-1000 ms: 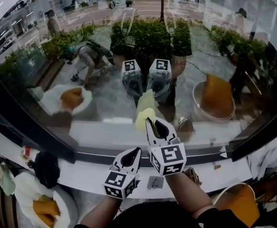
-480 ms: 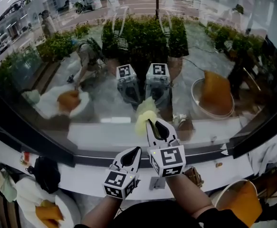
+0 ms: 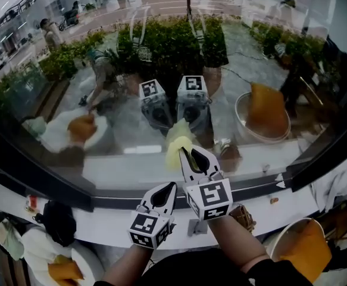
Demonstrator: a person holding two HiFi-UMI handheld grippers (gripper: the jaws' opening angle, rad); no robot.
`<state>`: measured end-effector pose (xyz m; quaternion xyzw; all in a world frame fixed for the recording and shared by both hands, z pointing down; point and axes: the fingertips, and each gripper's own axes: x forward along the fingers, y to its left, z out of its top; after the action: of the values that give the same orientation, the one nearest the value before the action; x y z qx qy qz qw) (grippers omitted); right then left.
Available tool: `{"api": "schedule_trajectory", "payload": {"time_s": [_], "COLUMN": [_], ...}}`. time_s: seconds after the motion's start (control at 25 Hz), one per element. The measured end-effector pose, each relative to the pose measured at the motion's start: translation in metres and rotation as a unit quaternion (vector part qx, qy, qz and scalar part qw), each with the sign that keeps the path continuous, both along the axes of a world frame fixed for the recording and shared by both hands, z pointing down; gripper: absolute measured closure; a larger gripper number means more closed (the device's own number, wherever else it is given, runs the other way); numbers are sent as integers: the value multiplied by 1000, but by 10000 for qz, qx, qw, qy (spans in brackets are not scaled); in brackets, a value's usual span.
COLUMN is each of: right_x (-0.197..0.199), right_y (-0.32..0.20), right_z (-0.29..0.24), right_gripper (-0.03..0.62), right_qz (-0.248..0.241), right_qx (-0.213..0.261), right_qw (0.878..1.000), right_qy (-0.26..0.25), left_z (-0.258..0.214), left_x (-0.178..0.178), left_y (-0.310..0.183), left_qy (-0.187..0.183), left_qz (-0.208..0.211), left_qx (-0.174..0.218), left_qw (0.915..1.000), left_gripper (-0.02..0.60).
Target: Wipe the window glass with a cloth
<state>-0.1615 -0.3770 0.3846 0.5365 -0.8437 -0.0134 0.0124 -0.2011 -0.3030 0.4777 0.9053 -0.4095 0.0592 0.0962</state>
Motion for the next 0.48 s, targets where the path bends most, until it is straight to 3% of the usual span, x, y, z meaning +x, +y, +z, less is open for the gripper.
{"api": "schedule_trajectory", "payload": {"time_s": [0.48], "right_x": [71], "right_y": [7], "right_z": [-3], "right_gripper": [542], "right_qz": [182], "right_qx": [-5], "right_qw": [9998], "right_qy": [79], "left_z": [-7], "left_x": [60], "left_y": [5], "left_qy": [-27], "left_qz": [214], "left_qx": [57], "left_qw": [9998], "left_gripper": [574]}}
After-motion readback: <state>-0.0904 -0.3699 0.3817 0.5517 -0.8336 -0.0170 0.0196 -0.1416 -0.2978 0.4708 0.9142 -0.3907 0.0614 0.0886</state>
